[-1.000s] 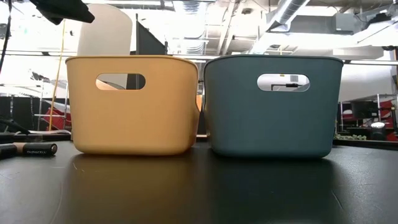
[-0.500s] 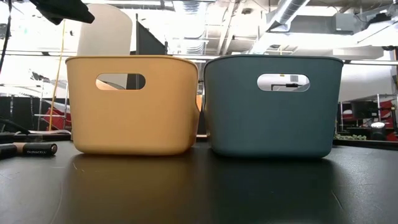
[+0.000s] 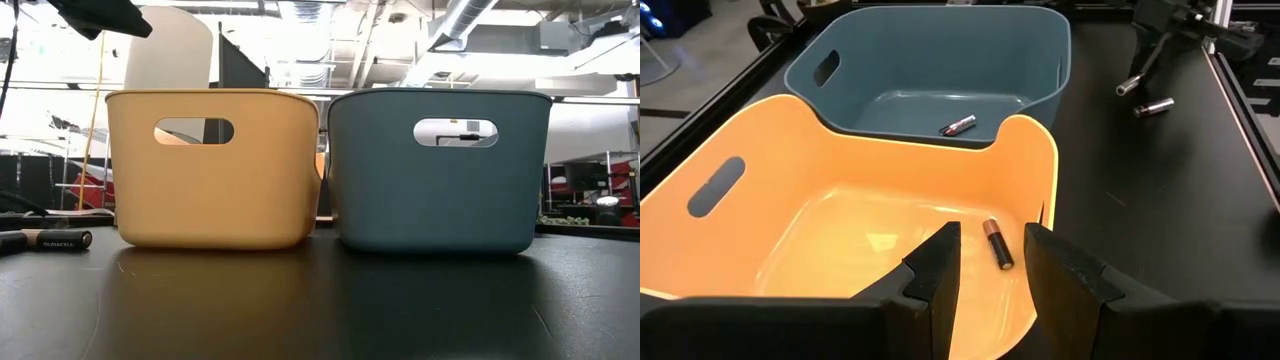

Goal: Sort batteries
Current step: Put the right silver battery into the blue bin, then put the silver battery into the blue bin

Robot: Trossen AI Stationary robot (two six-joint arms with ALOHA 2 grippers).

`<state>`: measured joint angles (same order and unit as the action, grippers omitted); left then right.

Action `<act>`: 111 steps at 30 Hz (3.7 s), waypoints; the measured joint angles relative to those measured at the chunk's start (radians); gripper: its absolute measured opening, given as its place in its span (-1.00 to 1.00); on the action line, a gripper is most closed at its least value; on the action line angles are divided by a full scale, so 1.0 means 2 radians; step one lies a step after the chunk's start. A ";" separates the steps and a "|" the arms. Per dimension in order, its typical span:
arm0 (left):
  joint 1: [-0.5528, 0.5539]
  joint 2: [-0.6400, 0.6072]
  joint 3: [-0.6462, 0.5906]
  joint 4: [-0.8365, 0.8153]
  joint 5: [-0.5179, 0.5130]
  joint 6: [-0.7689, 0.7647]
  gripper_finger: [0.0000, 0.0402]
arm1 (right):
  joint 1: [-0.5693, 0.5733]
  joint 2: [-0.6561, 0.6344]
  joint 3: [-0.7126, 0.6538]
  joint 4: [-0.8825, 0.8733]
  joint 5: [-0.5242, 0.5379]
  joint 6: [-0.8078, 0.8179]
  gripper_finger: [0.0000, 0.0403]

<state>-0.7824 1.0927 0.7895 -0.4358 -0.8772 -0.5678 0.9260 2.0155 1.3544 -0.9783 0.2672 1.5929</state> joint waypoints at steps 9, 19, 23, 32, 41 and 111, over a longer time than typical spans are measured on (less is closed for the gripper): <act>0.000 0.000 0.000 0.000 0.019 0.011 -0.47 | 0.000 0.001 0.017 -0.042 0.019 0.001 -0.71; 0.000 0.000 0.000 0.000 0.022 0.005 -0.47 | -0.001 -0.002 0.181 -0.240 0.195 -0.039 -0.71; 0.000 0.000 0.000 0.004 0.022 0.008 -0.47 | -0.067 -0.011 0.241 -0.293 0.249 -0.143 -0.70; 0.000 0.000 0.000 0.002 0.036 0.009 -0.47 | -0.211 -0.025 0.240 -0.286 0.206 -0.313 0.02; 0.000 0.000 0.000 -0.001 0.045 0.013 -0.47 | -0.117 -0.027 0.240 -0.184 0.193 -0.316 0.53; 0.000 0.000 -0.001 0.004 0.044 0.013 -0.47 | -0.051 0.112 0.148 0.019 0.054 -0.134 -0.86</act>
<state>-0.7822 1.0927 0.7872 -0.4286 -0.7887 -0.5425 0.8238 2.2398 1.6512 -0.9412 0.3749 1.3258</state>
